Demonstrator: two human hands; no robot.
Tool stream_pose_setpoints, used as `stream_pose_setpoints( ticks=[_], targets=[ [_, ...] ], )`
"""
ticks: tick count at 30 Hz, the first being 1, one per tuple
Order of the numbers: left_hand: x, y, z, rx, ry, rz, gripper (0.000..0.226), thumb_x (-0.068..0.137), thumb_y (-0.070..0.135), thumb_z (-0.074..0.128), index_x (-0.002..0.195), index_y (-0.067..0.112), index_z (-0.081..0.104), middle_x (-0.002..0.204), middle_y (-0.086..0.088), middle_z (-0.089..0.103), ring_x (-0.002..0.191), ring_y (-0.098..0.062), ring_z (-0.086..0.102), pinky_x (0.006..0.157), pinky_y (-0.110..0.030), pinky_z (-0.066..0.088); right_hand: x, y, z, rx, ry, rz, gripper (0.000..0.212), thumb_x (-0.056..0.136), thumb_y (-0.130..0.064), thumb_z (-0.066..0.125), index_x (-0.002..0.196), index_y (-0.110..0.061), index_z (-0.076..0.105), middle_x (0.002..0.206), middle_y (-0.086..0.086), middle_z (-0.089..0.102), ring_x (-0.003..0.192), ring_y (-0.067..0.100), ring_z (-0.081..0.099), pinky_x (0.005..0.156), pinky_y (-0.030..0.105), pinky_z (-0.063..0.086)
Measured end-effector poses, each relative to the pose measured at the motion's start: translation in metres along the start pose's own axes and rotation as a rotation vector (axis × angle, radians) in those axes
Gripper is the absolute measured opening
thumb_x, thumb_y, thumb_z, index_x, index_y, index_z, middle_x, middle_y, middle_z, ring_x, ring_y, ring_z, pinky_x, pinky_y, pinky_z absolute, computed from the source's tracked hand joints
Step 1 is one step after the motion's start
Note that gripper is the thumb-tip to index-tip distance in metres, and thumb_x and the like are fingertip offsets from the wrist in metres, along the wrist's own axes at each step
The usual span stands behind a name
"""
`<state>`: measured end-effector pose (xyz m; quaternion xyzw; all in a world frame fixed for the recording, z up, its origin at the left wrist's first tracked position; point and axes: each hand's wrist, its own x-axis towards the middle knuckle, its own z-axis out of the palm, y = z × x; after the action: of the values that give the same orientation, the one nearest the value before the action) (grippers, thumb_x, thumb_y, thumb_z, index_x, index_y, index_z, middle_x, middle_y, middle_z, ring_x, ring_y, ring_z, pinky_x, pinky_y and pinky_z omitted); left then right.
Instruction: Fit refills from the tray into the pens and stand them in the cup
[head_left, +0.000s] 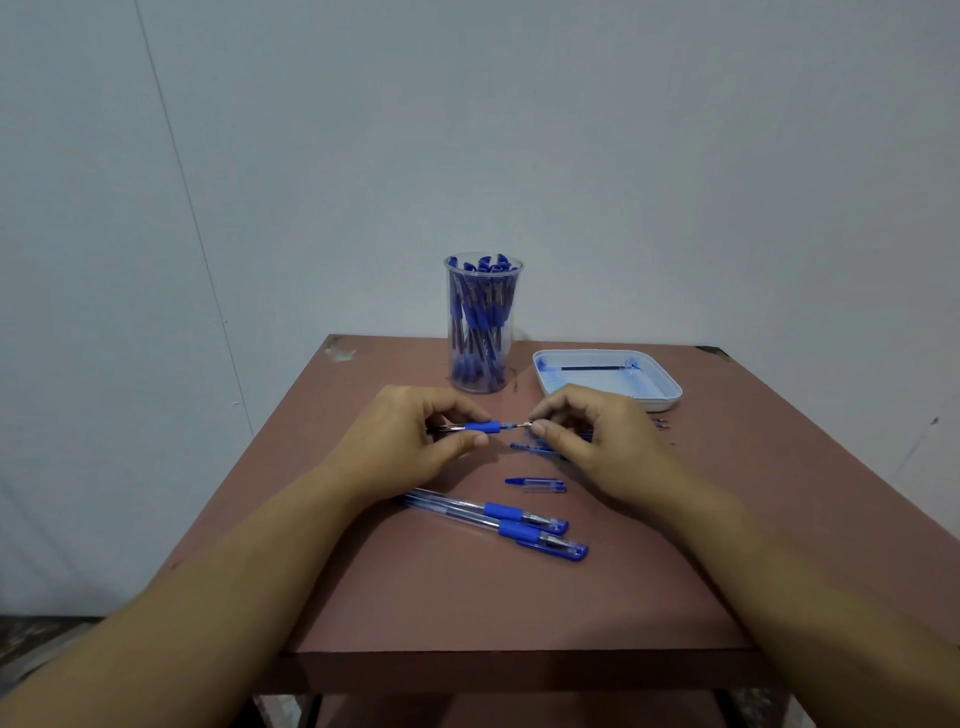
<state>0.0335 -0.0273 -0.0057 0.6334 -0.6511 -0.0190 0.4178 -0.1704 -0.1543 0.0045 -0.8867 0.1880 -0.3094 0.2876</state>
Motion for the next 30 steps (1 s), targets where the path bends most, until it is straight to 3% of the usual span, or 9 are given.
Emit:
stream_pose_setpoints(
  ticks=[5,10,17,21,25,30],
  targets=[
    [0.000,0.002,0.002,-0.005,-0.001,0.017,0.015,0.081,0.029,0.079,0.095,0.034,0.075,0.076,0.016,0.071,0.068,-0.010,0.065,0.065,-0.028,0.054,0.000,-0.002,0.004,0.039,-0.032,-0.023,0.008,0.087,-0.019,0.071,0.094,-0.022,0.071,0.082,-0.010,0.069,0.078,0.004,0.063,0.072,0.015,0.050],
    [0.002,0.000,0.002,-0.029,0.018,0.001,0.015,0.081,0.030,0.078,0.096,0.034,0.075,0.077,0.010,0.072,0.067,-0.014,0.065,0.067,-0.034,0.055,0.002,0.000,0.003,0.097,0.010,0.009,0.020,0.088,-0.017,0.071,0.101,-0.031,0.064,0.084,-0.008,0.069,0.078,0.006,0.063,0.074,0.018,0.051],
    [0.002,0.001,0.000,-0.063,0.044,-0.031,0.016,0.082,0.027,0.079,0.093,0.036,0.074,0.073,0.007,0.072,0.063,-0.011,0.063,0.062,-0.022,0.051,0.001,0.004,-0.003,0.098,0.077,0.042,0.021,0.089,-0.015,0.069,0.096,-0.035,0.068,0.084,-0.007,0.068,0.077,0.011,0.062,0.073,0.023,0.053],
    [0.000,0.001,0.002,-0.065,0.016,-0.019,0.014,0.081,0.030,0.079,0.093,0.036,0.074,0.077,0.008,0.073,0.065,-0.015,0.065,0.066,-0.035,0.055,-0.001,-0.003,0.000,0.083,0.031,0.012,0.017,0.090,-0.016,0.068,0.095,-0.032,0.071,0.084,-0.008,0.071,0.080,0.011,0.065,0.074,0.021,0.053],
    [0.000,0.004,0.004,-0.042,-0.006,0.005,0.016,0.081,0.029,0.079,0.091,0.040,0.073,0.077,0.013,0.072,0.067,-0.013,0.065,0.066,-0.034,0.054,0.000,-0.002,0.005,0.058,-0.034,-0.009,0.014,0.088,-0.018,0.070,0.099,-0.027,0.072,0.082,-0.010,0.070,0.075,0.003,0.062,0.070,0.014,0.049],
    [-0.001,0.002,0.005,-0.032,-0.027,0.006,0.016,0.082,0.031,0.078,0.093,0.041,0.073,0.079,0.010,0.073,0.069,-0.017,0.066,0.067,-0.038,0.054,0.001,-0.001,0.008,0.070,-0.058,0.014,0.008,0.088,-0.027,0.070,0.095,-0.028,0.072,0.077,-0.009,0.070,0.072,0.005,0.064,0.069,0.020,0.053]
  ],
)
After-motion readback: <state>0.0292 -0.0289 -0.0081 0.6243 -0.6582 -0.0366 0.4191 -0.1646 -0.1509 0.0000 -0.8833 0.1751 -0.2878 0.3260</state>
